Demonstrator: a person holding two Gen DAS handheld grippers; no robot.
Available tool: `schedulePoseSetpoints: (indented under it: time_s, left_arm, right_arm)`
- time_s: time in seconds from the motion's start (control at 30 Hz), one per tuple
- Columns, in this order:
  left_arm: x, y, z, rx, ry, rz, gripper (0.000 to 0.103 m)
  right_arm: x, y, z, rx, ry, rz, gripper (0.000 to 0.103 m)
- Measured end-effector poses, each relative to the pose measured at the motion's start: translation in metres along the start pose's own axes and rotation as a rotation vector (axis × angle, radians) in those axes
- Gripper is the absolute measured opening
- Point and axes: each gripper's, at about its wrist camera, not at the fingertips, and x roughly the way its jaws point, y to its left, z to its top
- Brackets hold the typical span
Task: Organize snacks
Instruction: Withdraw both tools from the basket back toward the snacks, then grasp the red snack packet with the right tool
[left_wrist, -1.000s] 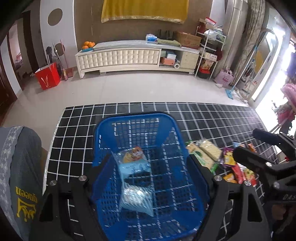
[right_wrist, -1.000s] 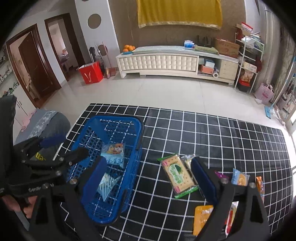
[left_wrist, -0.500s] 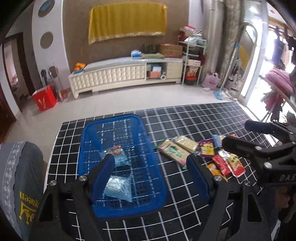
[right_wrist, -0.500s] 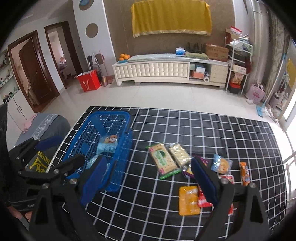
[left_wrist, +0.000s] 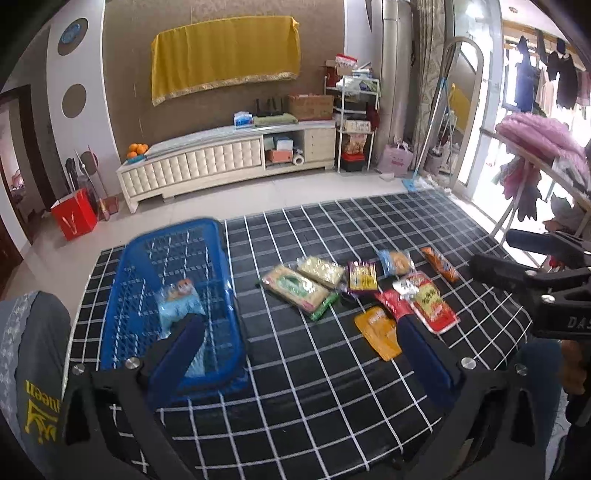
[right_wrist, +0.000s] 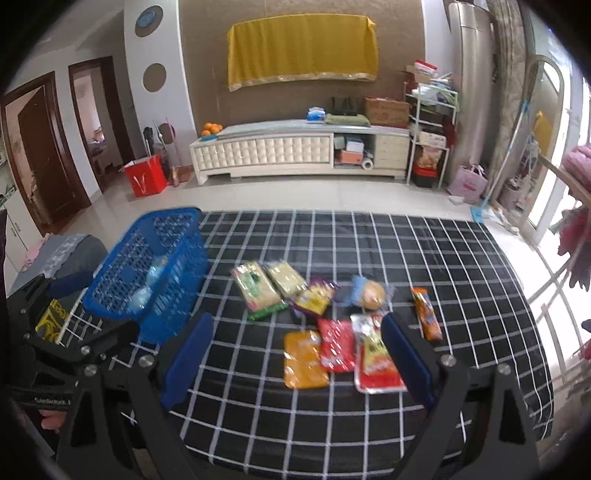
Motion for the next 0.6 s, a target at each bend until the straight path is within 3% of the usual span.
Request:
schedulePoseSetpoints:
  time_s: [0.27, 0.6]
  left_arm:
    - [0.04, -0.03, -0.028, -0.052, 0.107, -0.035, 0.103]
    - [0.102, -0.04, -0.047, -0.104, 0.25, -0.016, 0.103]
  right_arm:
    - [0.033, -0.04, -0.033, 0.056, 0.111, 0.012, 0.094]
    - [0.092, -0.065, -0.057, 0.083, 0.236, 0.027, 0.094]
